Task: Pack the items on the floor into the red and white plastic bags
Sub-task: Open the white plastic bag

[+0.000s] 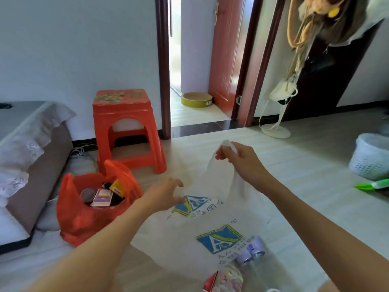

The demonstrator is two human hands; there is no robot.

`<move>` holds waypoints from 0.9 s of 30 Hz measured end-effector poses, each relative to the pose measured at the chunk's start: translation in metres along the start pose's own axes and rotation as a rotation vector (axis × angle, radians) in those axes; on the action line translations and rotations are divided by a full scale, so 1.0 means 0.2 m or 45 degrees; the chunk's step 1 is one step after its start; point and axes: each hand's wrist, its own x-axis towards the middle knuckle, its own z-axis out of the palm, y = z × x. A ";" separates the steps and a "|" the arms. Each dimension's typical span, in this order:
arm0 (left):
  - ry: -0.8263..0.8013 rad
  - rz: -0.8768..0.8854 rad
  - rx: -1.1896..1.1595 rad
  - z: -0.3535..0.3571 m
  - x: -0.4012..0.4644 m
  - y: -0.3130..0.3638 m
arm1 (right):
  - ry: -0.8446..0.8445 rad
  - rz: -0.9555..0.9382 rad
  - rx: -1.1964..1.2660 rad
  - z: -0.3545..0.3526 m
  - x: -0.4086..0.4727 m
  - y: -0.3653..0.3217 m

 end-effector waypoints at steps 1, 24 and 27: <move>0.003 0.028 -0.022 0.02 0.04 0.03 | 0.053 0.049 0.042 -0.03 0.02 0.05; 0.148 -0.604 -1.766 0.02 0.26 0.32 | -0.160 -0.656 -1.349 0.13 0.16 0.65; 0.149 -0.595 -1.745 -0.01 0.22 0.27 | -0.059 -0.519 -0.980 0.11 0.20 0.64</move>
